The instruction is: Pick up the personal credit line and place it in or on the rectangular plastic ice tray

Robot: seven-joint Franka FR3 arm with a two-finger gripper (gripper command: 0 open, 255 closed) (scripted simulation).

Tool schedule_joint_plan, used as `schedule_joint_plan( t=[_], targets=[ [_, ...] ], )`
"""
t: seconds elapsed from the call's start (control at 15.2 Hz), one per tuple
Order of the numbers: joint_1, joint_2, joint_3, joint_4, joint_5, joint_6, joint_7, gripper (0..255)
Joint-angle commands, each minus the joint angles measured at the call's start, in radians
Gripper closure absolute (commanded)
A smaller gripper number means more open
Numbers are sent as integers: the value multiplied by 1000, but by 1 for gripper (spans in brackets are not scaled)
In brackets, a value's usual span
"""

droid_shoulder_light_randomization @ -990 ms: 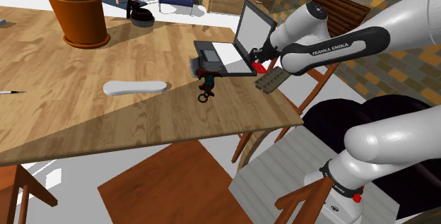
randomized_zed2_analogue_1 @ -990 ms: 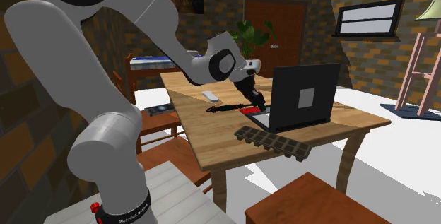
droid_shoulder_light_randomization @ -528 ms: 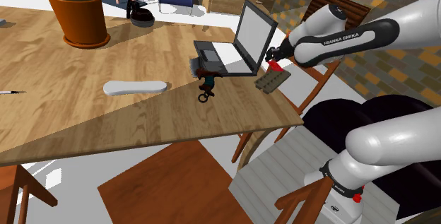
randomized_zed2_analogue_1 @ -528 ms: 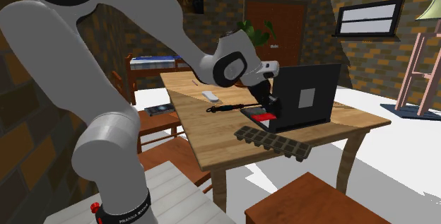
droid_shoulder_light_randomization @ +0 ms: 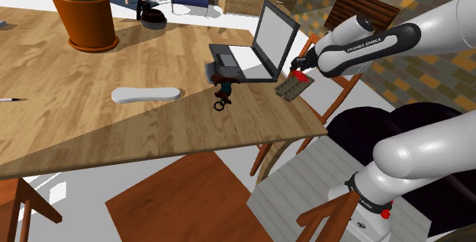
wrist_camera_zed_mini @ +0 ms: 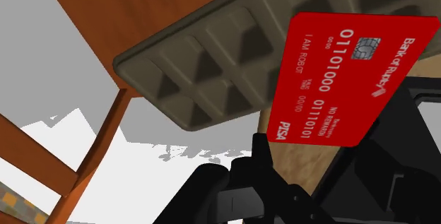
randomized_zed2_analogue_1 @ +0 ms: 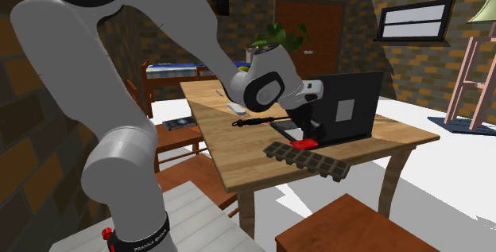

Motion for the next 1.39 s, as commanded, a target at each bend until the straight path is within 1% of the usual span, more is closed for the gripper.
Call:
schedule_joint_plan(
  t=[0.0, 0.26, 0.4, 0.46, 0.99, 1.06, 1.32],
  targets=[
    [-9, 22, 8, -14, -8, 37, 7, 255],
    [-39, 74, 34, -30, -35, 105, 29, 255],
    [-64, 102, 55, -36, -55, 139, 47, 255],
    [-87, 120, 74, -39, -73, 161, 61, 255],
    [-87, 120, 75, -39, -72, 161, 61, 255],
    [-94, 122, 83, -36, -77, 161, 67, 0],
    [-94, 125, 82, -33, -77, 159, 66, 0]
  ],
)
